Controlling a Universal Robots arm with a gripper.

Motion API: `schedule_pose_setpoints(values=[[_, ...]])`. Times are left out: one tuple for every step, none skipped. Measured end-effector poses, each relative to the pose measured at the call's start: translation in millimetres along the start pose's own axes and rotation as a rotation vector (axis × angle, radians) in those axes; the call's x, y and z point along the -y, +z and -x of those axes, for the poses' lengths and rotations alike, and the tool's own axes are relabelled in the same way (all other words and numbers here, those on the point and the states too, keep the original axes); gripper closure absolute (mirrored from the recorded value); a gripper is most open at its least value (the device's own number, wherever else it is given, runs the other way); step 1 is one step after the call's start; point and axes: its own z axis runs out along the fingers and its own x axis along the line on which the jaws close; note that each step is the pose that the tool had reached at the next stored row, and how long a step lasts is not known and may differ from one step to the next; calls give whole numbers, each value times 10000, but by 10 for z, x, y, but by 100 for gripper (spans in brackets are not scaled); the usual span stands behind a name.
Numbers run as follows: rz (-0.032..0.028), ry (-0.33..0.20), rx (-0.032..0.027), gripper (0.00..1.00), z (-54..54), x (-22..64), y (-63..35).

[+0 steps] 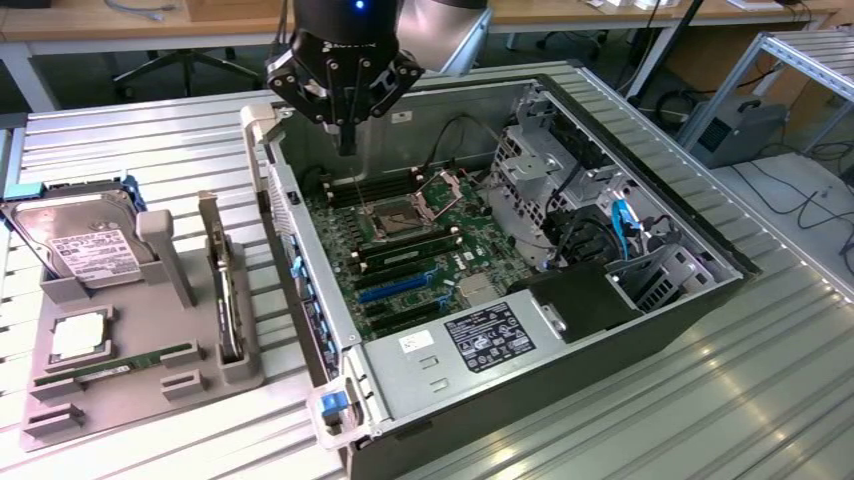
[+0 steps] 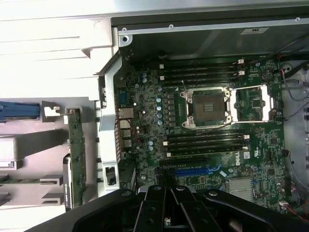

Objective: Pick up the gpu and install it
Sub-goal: 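Reach for the gpu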

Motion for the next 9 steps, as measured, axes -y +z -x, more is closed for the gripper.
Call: schedule_pose_setpoints(values=[[-2,0,0,89,-2,0,0],[-3,0,0,89,-3,0,0],[-5,0,1,89,-6,0,0],[-7,0,1,89,-9,1,0],[-8,0,1,89,-11,1,0],[-9,0,1,89,-14,1,0],[-9,1,1,89,-15,1,-1],[-10,1,1,89,-18,1,-1],[-10,0,1,89,-20,2,-1]])
